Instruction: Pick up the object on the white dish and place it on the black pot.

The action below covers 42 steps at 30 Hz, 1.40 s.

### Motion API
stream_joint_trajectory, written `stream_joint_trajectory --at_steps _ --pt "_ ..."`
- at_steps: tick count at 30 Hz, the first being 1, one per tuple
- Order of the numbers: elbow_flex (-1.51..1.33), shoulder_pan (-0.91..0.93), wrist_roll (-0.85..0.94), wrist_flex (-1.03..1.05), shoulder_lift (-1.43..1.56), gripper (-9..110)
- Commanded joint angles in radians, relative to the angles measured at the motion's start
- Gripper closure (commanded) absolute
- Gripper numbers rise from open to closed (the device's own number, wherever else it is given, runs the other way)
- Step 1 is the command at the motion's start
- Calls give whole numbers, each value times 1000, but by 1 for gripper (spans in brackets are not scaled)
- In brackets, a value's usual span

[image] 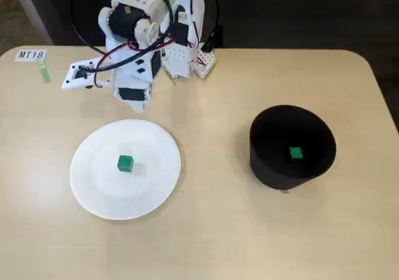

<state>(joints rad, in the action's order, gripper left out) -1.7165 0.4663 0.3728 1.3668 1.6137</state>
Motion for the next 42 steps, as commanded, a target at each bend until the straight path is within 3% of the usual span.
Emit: stream_joint_trajectory --at_steps 1,7,19,22,25,37,40,42 --pt "46 21 -11 -41 -8 101" --pt "46 25 8 -115 -26 87" --pt "46 14 -12 -196 -101 73" --pt "46 6 -43 -210 -109 80" --pt "49 6 -120 -221 -107 101" --pt "91 8 -149 -273 -160 101" --pt "127 8 -101 -259 -193 82" --pt "133 12 -92 -255 -204 76"
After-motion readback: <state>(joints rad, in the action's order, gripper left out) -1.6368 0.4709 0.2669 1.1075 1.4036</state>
